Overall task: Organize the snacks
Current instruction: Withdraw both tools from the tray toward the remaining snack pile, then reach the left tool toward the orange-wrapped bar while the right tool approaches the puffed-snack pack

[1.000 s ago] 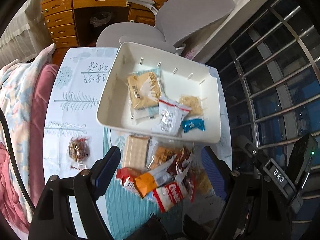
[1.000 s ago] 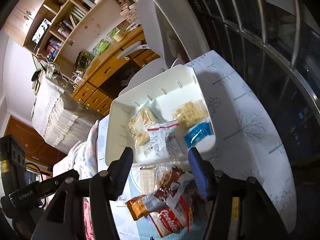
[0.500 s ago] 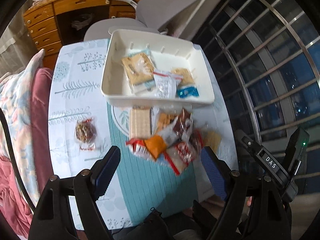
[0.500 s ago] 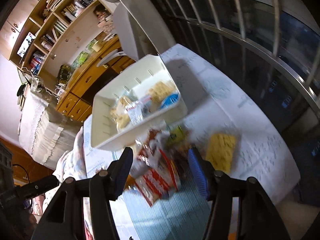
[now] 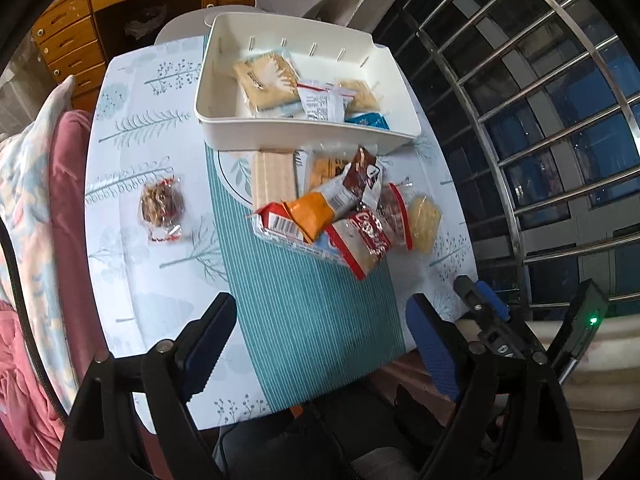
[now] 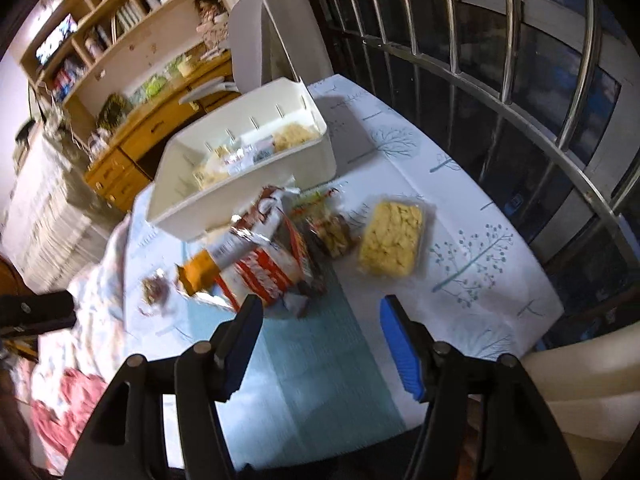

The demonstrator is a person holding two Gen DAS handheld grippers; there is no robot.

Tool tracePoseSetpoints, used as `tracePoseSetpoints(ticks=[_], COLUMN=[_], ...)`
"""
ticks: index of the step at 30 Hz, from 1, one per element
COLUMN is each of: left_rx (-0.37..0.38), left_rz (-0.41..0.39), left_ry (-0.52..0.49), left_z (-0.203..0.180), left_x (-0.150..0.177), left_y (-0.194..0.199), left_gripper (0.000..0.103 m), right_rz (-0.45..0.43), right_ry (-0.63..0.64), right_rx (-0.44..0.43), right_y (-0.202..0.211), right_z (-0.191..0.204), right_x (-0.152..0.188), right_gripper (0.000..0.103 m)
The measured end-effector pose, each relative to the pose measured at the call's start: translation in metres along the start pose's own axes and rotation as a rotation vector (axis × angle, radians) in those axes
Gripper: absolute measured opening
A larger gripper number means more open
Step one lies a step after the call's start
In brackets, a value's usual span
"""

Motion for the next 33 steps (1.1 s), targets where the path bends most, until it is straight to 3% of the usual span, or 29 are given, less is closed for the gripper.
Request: tracePoseSetpoints(ticks=[2,3,4,14,24,33], left_rx=[0.004,0.004,0.002,-0.062,-0.147,-0.199], left_rz=[0.012,0.017,0.02,0.024,0.033,0.053], left_ry=[0.011,0.021,0.031,0.158,0.384,0.568], left_z=[-0.003,-0.005,-0.006,-0.028,-0.038,-0.037], left_x=[0.003,0.005,0.005,-0.003,-0.013,-0.017], left_y=[-0.003,-0.005,-0.007,-0.037,-0.083,-0.13], left_gripper=[0.087,0.088,0.088,0.089,0.089,0.089], right_rz=[0.011,0.014,0.015,0.063,0.106,0.158], right_ry=[0.032,0.045,0.058,0.392,0.753,0.903], right_rx=[0.013,0.017,0.02,0.029,-0.071,-0.163], right_y=[-0.004,-0.006,-0.007,-0.03,-0.06,-0.092], right_z=[-0.003,-0.005,-0.007,-0.021,-0.033,-0.054], right_x=[0.001,0.001,0.001,-0.01,-0.021,-0.022], right_gripper=[0.07,0.08,0.084,0.084,0.084,0.085])
Point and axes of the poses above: each gripper's, at about its wrist camera, not at the fingertips, and y roughly against the way its jaws point, z to its left, x to its underside, the point moved 8 cm from there along -y, roughly the way its jaws point, and after that the axes turned 10 degrees about y, right-handed, at the moved point
